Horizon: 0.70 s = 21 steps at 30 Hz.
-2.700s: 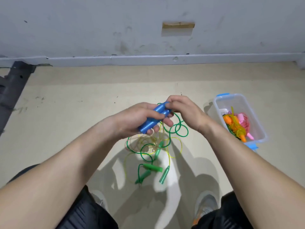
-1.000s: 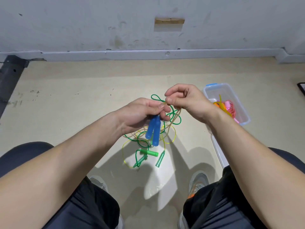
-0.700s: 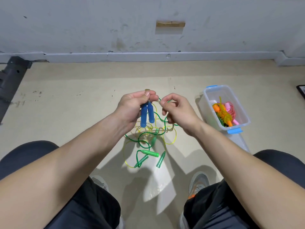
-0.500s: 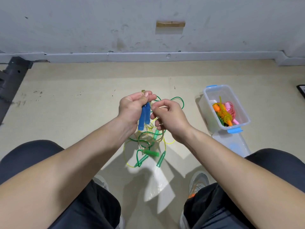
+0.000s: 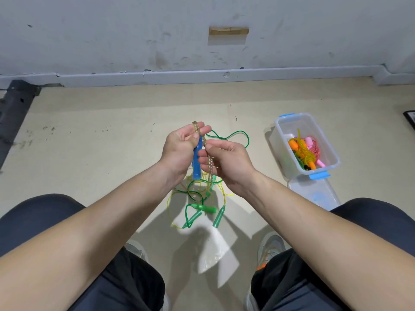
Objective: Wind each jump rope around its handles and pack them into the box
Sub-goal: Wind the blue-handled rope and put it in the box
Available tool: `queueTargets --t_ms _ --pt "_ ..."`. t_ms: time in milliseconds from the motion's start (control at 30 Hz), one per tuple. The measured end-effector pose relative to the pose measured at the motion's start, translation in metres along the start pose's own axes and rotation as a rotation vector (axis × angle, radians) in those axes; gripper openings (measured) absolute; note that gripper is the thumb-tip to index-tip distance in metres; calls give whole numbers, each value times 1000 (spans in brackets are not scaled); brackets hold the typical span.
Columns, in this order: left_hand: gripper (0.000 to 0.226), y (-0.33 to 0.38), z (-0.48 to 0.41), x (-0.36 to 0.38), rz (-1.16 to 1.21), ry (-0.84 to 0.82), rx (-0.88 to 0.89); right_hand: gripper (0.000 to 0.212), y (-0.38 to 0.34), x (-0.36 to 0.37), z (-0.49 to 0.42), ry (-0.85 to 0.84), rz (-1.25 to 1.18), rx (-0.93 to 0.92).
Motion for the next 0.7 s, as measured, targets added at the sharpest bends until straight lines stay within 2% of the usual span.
queueTargets --t_ms 167,367,500,600,700 --pt "28 9 0 -1 7 40 88 14 2 7 2 -15 -33 -1" --pt "28 -1 5 1 104 79 -30 15 17 12 9 -19 188 -3" --pt "28 -4 7 3 68 71 -73 17 5 14 10 15 373 -136" --pt "28 1 11 7 70 48 -72 19 -10 18 14 33 624 -282" --pt "33 0 11 6 155 64 -102 16 -18 25 20 33 815 -405"
Point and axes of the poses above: each hand's wrist, its own z-axis away from the middle knuckle, its own x-axis out of the palm, y = z × x, the point moved 9 cm from there along -z, towards the middle knuckle, and after that the axes turned 8 degrees about -z, right-handed, at the moved point
